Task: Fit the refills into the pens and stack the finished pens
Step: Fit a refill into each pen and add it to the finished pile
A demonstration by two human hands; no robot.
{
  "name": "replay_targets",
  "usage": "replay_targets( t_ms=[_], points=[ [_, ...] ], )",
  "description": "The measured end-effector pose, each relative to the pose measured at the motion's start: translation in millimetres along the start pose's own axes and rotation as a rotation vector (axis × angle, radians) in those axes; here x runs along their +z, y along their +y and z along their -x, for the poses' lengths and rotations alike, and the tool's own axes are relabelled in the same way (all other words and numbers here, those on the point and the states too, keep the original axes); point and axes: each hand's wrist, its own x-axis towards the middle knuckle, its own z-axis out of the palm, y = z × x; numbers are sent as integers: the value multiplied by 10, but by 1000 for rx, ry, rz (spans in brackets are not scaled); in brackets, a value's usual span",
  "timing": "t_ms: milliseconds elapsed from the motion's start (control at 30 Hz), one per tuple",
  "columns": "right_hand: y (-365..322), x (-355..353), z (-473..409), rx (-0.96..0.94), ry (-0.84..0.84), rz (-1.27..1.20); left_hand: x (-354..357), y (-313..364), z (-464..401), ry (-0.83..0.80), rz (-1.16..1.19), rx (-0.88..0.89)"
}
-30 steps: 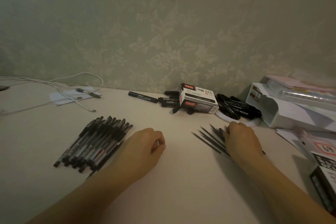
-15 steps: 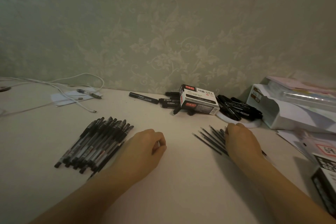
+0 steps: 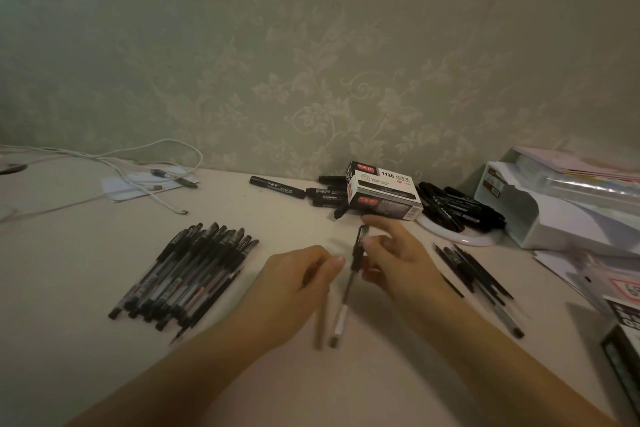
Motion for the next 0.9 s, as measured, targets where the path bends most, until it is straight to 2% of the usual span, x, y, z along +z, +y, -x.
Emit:
replay_targets(
  t_ms=[133,300,467,667,900],
  points=[
    [126,27,28,-35,-34,-100,24,-45,-13,6,-56,-20],
    [176,44,33,-136,-136,135,-13,-108,-53,-4,-197,20],
    [217,54,20,-119,-237,46,9,-130,-62,-90,-251,49],
    [197,11,21,-105,-244,13,-71,-131,-91,-102,-420,118],
    [176,-11,22,-128,-196,-23,-89,-144,-95,-63,-415,115]
  ],
)
